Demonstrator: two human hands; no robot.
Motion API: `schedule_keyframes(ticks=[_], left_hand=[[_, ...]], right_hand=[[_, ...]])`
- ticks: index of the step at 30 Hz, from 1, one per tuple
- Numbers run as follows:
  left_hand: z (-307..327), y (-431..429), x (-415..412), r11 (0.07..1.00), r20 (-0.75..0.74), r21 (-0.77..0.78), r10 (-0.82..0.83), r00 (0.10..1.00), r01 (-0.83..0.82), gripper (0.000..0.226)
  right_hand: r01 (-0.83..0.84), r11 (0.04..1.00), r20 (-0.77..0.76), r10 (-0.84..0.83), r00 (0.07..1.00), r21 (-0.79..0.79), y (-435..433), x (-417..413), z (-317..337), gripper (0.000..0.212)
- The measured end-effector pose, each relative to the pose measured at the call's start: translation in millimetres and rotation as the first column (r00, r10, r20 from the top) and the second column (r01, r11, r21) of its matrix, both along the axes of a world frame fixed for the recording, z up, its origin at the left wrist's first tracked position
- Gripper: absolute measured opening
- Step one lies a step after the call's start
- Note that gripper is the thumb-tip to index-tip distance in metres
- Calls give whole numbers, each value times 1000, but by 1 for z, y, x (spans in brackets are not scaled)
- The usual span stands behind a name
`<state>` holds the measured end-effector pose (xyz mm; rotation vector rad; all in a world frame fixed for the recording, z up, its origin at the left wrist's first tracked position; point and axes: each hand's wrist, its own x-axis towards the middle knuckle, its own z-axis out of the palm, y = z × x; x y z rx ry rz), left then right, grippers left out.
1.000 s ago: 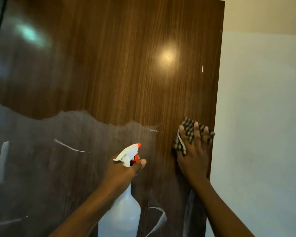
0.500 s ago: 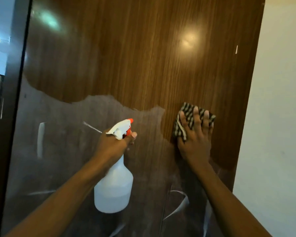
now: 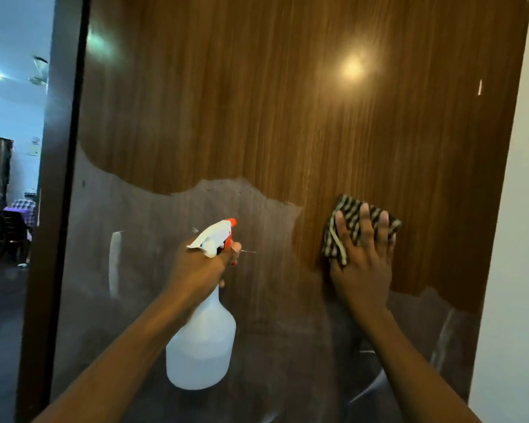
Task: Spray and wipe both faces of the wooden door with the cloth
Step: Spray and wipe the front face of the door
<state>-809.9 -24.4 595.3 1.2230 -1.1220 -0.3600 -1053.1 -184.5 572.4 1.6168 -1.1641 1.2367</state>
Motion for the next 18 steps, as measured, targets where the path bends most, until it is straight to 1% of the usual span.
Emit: schedule_keyframes(ticks=[1,2,5,8,10,11,12,13,15,16,17,18], left_hand=[[1,1,8,1000,4,-2,1,1000,-1,33],[3,1,19,1000,6,-2,1,1000,-1,35],[12,0,44,1000,1,-3,-2,1000,2,42],[21,-3,62,1000,-17,-23,-22,1000,22,41],[23,-3,73,999,5,-22,-35,999,35,36],[22,-2,77,999,16,-14,-34,999,35,31],[21,-1,81,999,18,-9,-35,999,36,27],[19,0,87,999,11,-3,-39,999,39,23],[18,4,101,999,6,5,-40,999,40,20],[18,4,107,999,22,9,-40,999,40,20],[18,5,115,999,42,11,-43,998,43,22],[19,5,123,999,57,13,-43,997,43,23]], right_hand=[[0,1000,44,0,999,-5,2,20,14,70],[-13,1000,41,13,999,-17,6,45,29,69],[-62,998,-96,61,994,-9,7,105,53,70],[-51,998,-259,41,965,-30,1,124,37,71],[-64,995,-347,34,937,-75,-2,110,13,71],[-56,994,-357,21,934,-89,-3,96,1,73],[-39,996,-334,10,942,-81,-1,84,-8,75],[-24,998,-274,7,962,-58,0,76,-12,77],[13,1000,-85,-13,996,-2,3,81,-2,75],[32,999,6,-32,999,15,4,93,11,71],[39,999,58,-40,998,16,6,110,27,68],[33,999,57,-34,998,11,9,131,42,67]])
